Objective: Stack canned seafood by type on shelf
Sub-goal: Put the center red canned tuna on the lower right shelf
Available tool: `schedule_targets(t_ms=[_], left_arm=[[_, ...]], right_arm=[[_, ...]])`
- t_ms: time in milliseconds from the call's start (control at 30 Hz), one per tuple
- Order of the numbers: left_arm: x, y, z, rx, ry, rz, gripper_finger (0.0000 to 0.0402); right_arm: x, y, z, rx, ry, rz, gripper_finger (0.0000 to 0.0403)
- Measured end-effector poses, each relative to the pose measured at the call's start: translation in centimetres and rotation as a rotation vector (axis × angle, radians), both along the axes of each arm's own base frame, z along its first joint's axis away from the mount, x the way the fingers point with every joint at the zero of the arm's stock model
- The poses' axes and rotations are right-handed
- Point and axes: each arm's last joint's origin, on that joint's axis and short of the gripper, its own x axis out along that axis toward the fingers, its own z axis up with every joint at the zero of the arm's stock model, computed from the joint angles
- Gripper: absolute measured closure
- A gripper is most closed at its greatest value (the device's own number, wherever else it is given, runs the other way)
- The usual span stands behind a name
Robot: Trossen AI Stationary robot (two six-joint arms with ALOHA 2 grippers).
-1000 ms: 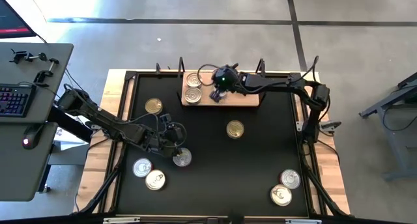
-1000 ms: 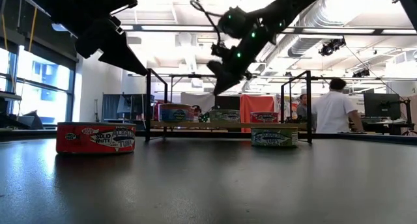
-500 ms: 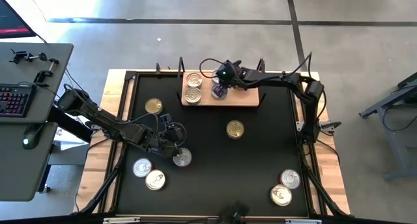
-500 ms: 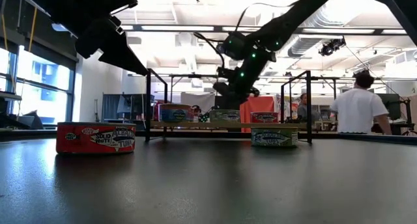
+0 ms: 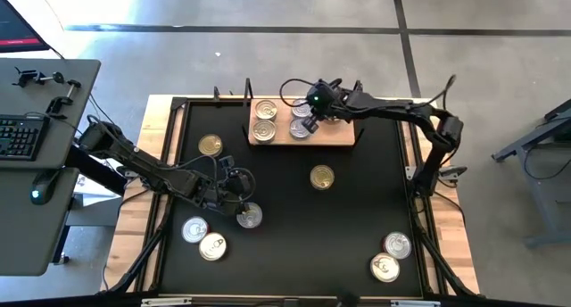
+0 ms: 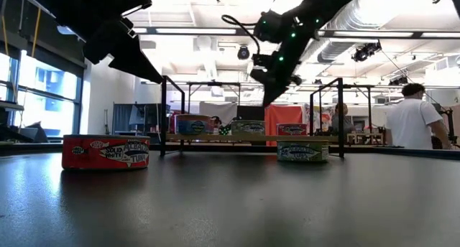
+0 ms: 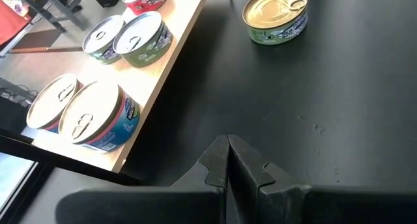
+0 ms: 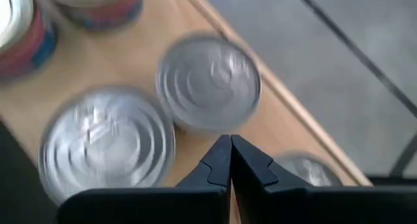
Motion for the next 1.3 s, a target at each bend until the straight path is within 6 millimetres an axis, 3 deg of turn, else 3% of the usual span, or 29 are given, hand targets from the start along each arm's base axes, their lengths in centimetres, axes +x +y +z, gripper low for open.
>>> schedule_targets(t_ms=[167, 400, 500, 633, 733, 833, 933, 1067, 1300], left_arm=[[0.0, 0.0, 0.0, 0.001, 0.001, -0.001, 0.0402], [-0.2, -0.8, -0.1, -0.043, 0.015, -0.06, 0.0402], [-0.8, -2.2, -0.3, -0.116, 0.064, -0.174, 0.0402], [-1.9, -4.2, -0.8, -0.312, 0.167, -0.322, 0.0402], [-2.5, -4.6, -1.5, -0.483, 0.244, -0.287, 0.0402], [-2.5, -4.7, -2.7, -0.566, 0.309, -0.213, 0.0402], [-2.0, -4.9, -4.4, -0.564, 0.349, -0.207, 0.0402], [-0.5, -4.2, -6.7, -0.403, 0.354, -0.212, 0.0402], [2.7, -0.9, -7.0, -0.078, 0.242, -0.194, 0.0402]], right_arm=[[0.7, 3.5, -0.3, 0.034, 0.093, 0.111, 0.0402], [3.6, 13.7, -0.3, -0.067, 0.081, 0.365, 0.0402], [3.7, 17.8, -2.2, -0.132, 0.007, 0.446, 0.0402], [3.4, 22.4, -4.7, -0.048, -0.212, 0.599, 0.0402], [2.9, 25.0, -5.9, -0.019, -0.374, 0.728, 0.0402], [2.1, 26.2, -6.7, -0.053, -0.408, 0.791, 0.0402], [1.8, 26.0, -6.9, -0.054, -0.396, 0.777, 0.0402], [1.7, 25.4, -7.2, -0.041, -0.379, 0.752, 0.0402], [1.8, 24.6, -7.4, -0.053, -0.347, 0.743, 0.0402]])
